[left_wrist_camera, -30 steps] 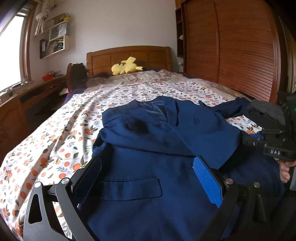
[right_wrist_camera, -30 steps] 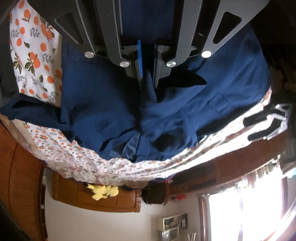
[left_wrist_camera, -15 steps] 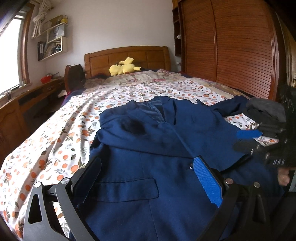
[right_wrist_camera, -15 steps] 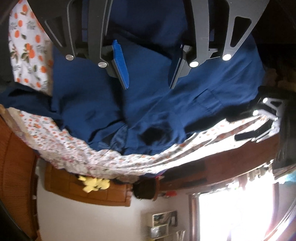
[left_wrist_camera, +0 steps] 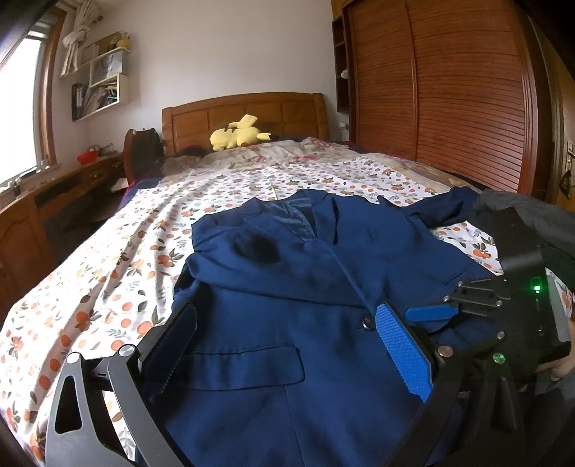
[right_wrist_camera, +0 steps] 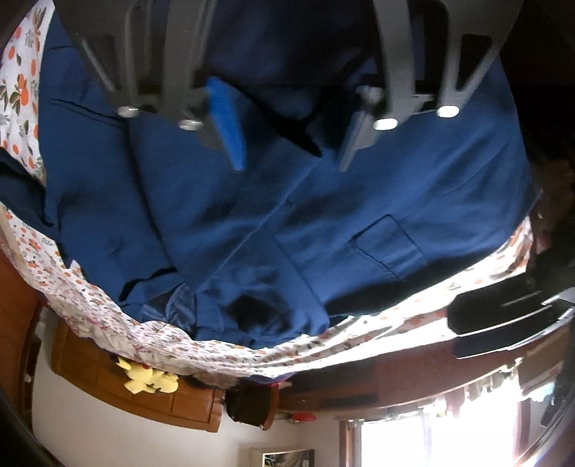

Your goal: Fold large clothes

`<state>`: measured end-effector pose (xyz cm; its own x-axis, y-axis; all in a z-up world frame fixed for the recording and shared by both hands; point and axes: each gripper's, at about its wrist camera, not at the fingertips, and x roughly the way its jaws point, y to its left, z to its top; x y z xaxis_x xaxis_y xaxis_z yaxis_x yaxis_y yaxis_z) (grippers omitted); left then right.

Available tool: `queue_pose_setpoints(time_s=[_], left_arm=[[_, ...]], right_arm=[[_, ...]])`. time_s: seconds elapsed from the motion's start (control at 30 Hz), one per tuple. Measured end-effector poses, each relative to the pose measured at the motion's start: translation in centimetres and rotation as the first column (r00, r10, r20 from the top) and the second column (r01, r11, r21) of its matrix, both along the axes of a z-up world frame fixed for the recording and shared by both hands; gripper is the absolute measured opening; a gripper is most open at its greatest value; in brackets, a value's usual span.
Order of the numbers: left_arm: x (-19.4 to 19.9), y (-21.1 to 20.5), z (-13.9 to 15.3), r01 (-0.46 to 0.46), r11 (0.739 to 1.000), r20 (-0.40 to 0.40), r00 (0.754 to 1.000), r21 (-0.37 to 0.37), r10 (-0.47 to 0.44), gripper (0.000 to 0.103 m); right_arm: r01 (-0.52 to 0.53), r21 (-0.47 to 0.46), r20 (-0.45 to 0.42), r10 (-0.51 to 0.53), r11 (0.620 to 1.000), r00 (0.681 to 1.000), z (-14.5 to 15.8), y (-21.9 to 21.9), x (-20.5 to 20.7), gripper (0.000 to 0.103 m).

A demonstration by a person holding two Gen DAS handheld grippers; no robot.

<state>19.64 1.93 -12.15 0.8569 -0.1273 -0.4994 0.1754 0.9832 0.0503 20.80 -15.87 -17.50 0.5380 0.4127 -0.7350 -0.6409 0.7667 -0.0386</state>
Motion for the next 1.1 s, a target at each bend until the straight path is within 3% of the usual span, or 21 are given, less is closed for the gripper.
queue_pose_setpoints(time_s=[0.07,0.37,0.7,0.83,0.87,0.9,0.93,1.1], left_arm=[[-0.1,0.1,0.0,-0.001,1.0,0.001,1.0,-0.003,0.001,0.101],[-0.1,0.4,0.2,-0.003,1.0,-0.002,1.0,-0.004,0.003,0.101],[0.1,-0.9,-0.3,0.019,1.0,-0.008,1.0,0.023,-0.019,0.101],[0.3,-1.5,-0.4,0.035,0.999,-0.014,0.999,0.025,-0.035,0.101],[0.4,-1.6,-0.4,0.044,0.999,-0.02,0.999,0.016,-0.044,0.101],[0.5,-1.7,-0.4,0.05,0.999,-0.024,0.998,0.009,-0.05,0.101],[0.6,-1.7,-0.4,0.054,0.999,-0.028,0.998,0.005,-0.054,0.101],[0.6,-2.2,0.3,0.068,0.998,-0.025,0.997,-0.003,-0.068,0.101]], right_arm=[[-0.004,0.027,-0.017,0.005,1.0,1.0,0.2,-0.6,0.2,0.009],[0.155,0.153,0.071,-0.168,0.976,0.983,5.2,-6.3,1.2,0.007],[0.402,0.167,0.115,-0.423,0.9,0.899,6.6,-13.2,4.8,0.005],[0.448,0.145,0.121,-0.465,0.882,0.877,6.2,-14.3,5.3,0.005],[0.452,0.139,0.138,-0.469,0.881,0.872,6.2,-14.4,5.2,0.008],[0.458,0.131,0.16,-0.475,0.879,0.865,6.3,-14.4,5.0,0.019],[0.46,0.127,0.173,-0.476,0.879,0.862,6.3,-14.3,4.9,0.024],[0.38,0.157,0.122,-0.4,0.911,0.908,5.7,-13.5,5.0,0.027]])
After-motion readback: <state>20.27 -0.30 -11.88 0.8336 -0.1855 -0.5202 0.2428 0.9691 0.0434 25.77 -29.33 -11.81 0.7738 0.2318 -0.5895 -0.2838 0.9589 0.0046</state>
